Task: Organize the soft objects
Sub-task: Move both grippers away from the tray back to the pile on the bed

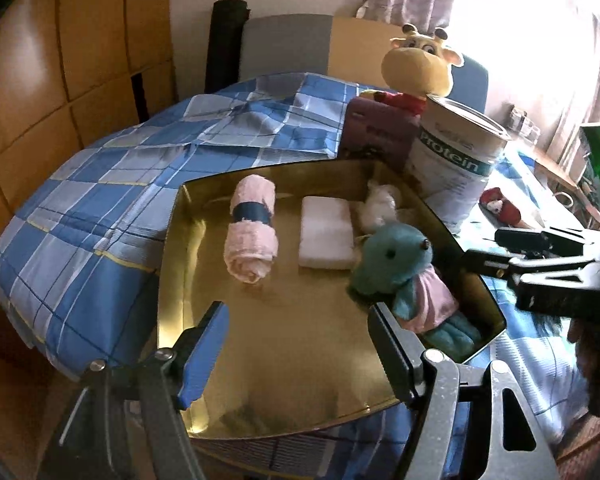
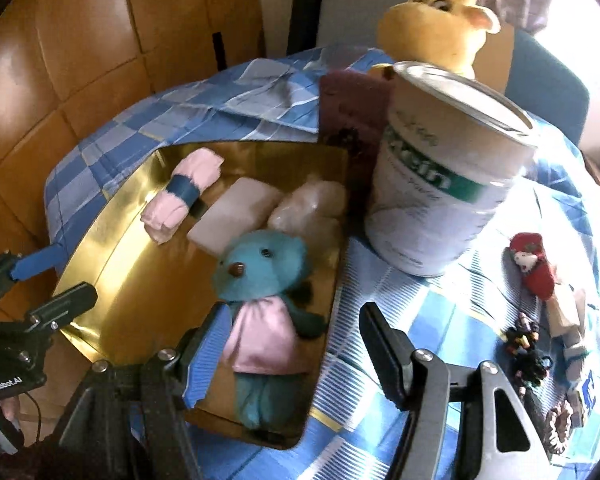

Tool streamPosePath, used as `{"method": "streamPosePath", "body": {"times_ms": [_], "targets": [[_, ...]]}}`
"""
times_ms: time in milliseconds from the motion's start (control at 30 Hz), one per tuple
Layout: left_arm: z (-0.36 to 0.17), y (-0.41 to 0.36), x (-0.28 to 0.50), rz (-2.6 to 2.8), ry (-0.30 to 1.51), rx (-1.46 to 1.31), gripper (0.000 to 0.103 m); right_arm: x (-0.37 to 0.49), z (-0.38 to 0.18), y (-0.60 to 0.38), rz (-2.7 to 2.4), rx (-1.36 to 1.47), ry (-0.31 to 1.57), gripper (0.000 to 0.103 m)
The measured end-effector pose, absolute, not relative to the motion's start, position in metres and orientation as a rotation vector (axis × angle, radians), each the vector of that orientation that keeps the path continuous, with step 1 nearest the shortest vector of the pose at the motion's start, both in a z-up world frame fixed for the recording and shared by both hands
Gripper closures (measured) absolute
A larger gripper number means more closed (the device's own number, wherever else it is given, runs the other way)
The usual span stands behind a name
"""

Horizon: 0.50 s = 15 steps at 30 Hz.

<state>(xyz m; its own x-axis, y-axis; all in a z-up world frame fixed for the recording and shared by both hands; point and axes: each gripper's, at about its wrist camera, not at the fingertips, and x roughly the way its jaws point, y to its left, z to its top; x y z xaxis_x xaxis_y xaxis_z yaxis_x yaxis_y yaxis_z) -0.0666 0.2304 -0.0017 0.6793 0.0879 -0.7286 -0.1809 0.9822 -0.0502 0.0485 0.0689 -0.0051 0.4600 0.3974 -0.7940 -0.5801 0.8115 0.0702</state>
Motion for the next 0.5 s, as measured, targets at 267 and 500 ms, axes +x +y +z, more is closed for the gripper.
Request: {"method": "streamPosePath", "body": {"times_ms": [267, 500], "targets": [[0.004, 0.214, -0.065, 0.12, 0.807, -0.086, 0.031, 0.056, 0.007, 0.008, 0.496, -0.148, 0.869, 0.036], [0.008, 0.193, -0.059, 0.074, 0.808, -0.039, 0.031, 0.071, 0.007, -0.065, 0.331, -0.09, 0.858, 0.036]]}}
